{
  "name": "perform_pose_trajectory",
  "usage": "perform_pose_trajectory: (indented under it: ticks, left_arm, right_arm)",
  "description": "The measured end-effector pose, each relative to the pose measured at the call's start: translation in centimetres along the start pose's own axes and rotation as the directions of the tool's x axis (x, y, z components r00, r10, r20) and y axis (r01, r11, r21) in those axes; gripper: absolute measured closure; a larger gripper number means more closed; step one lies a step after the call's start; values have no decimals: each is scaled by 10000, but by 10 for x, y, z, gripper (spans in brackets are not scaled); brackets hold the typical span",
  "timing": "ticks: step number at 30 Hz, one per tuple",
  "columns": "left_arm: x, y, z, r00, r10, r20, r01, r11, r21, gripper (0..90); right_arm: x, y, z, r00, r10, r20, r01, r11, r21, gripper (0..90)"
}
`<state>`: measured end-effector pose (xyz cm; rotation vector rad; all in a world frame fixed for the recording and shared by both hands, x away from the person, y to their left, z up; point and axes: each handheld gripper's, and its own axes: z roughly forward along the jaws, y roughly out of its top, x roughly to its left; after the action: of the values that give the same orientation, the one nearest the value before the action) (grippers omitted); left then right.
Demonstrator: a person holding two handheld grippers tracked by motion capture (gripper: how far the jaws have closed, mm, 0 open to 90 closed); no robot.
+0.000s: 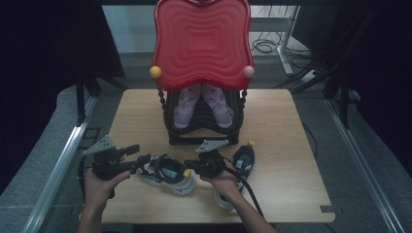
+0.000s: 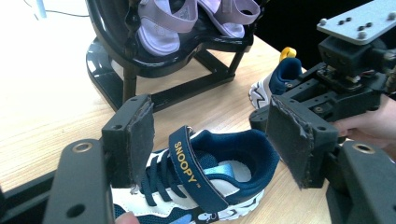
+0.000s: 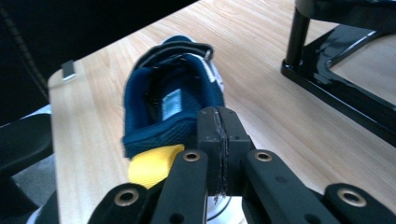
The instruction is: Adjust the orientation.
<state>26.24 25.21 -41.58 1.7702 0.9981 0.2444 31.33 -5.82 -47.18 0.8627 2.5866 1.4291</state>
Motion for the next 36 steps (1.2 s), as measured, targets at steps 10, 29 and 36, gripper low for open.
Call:
perform_pose_trajectory:
  ticks: [10, 29, 36]
  left_arm:
    - [0, 0, 0, 10000, -4, -13, 4, 10000, -41, 327]
    - [6, -2, -5, 9998, -126, -137, 125, 9999, -77, 330]
    - [9, -3, -9, 9996, -176, -223, 174, 9998, -108, 331]
  right_arm:
    - [20, -4, 5, 9984, -477, -314, 484, 9986, 218, 890]
    - [63, -14, 19, 9874, -1092, -1149, 1092, 9940, -69, 891]
    - [67, -17, 22, 9840, -1040, -1448, 1032, 9946, -135, 891]
